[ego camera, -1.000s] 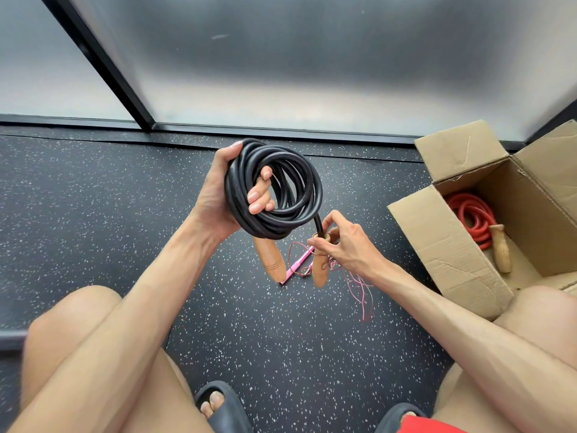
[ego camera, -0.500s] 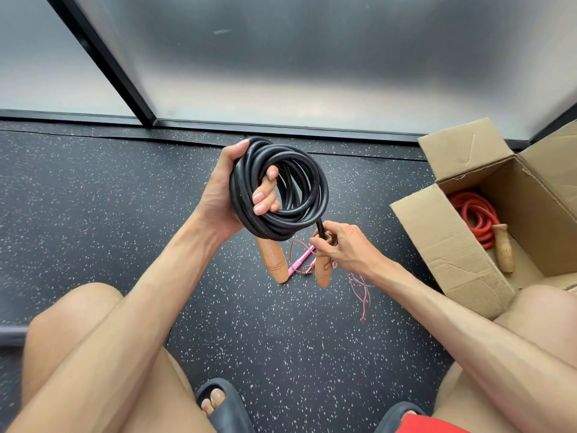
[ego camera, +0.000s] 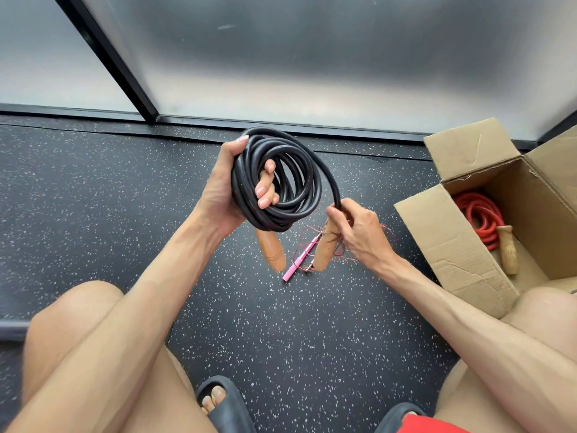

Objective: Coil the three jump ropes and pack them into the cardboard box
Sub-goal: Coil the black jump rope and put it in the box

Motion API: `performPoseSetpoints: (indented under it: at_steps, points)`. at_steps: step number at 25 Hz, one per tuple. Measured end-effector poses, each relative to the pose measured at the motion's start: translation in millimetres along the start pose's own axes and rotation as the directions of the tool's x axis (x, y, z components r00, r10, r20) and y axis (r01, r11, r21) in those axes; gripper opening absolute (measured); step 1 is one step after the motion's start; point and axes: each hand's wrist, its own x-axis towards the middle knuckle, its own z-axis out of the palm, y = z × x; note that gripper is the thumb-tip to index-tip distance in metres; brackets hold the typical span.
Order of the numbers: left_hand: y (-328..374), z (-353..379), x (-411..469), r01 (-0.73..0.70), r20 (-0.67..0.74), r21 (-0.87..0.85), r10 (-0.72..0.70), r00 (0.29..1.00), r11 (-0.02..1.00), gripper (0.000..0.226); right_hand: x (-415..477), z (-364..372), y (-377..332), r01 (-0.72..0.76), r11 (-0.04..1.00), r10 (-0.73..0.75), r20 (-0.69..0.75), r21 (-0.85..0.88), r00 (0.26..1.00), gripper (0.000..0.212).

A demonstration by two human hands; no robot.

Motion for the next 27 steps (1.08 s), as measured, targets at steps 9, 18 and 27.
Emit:
performPoseSetpoints:
  at_steps: [9, 18, 27]
  points:
    - [-9, -1, 0, 0.062, 0.081, 0.174, -0.077, 0.994, 0.983, 0.055, 19, -26, 14, -0.097, 0.995, 0.102, -0.181, 0.038, 0.978, 0.044]
    - [-6, -11, 4, 0.204, 0.111, 0.404, -0.269, 0.957, 0.892, 0.053, 29, -43, 17, -0.226, 0.911, 0.293, -0.154, 0.345, 0.944, 0.055]
    - [-6, -8, 7, 0.179, 0.101, 0.375, -0.232, 0.968, 0.910, 0.053, 24, -36, 31, -0.243, 0.963, 0.249, -0.040, 0.116, 0.968, 0.026]
